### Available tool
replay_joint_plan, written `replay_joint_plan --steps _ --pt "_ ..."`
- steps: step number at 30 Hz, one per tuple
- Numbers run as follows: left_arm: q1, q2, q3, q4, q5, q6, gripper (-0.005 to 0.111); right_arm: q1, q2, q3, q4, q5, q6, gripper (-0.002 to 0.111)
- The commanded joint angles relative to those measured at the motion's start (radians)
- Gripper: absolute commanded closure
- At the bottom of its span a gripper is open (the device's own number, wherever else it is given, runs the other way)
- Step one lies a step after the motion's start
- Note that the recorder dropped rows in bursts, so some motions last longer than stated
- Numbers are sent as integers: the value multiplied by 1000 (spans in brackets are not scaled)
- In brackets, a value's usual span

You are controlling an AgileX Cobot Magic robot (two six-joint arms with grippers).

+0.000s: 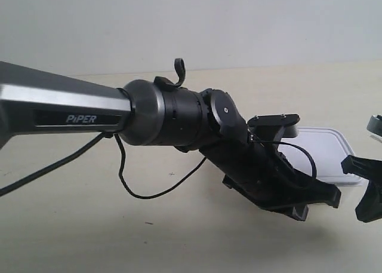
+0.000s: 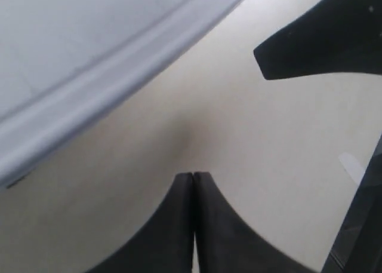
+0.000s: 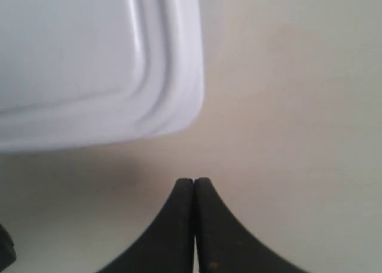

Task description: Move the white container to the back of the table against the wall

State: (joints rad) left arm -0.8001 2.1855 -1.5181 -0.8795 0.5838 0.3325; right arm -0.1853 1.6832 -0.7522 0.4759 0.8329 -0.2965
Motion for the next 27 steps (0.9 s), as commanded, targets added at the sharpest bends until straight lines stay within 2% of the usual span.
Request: replay_joint_plan --steps 1,12,18,27 --pt "0 37 -17 -12 -4 5 107 -7 36 -62 16 -17 -20 108" --pt "36 88 -36 -13 -71 7 107 -7 115 -135 28 -11 -27 108" --pt "71 129 -94 -9 -76 5 107 -7 146 -168 113 -11 -96 108" --pt "106 147 -152 11 -99 1 107 -7 198 -249 120 -17 -96 108"
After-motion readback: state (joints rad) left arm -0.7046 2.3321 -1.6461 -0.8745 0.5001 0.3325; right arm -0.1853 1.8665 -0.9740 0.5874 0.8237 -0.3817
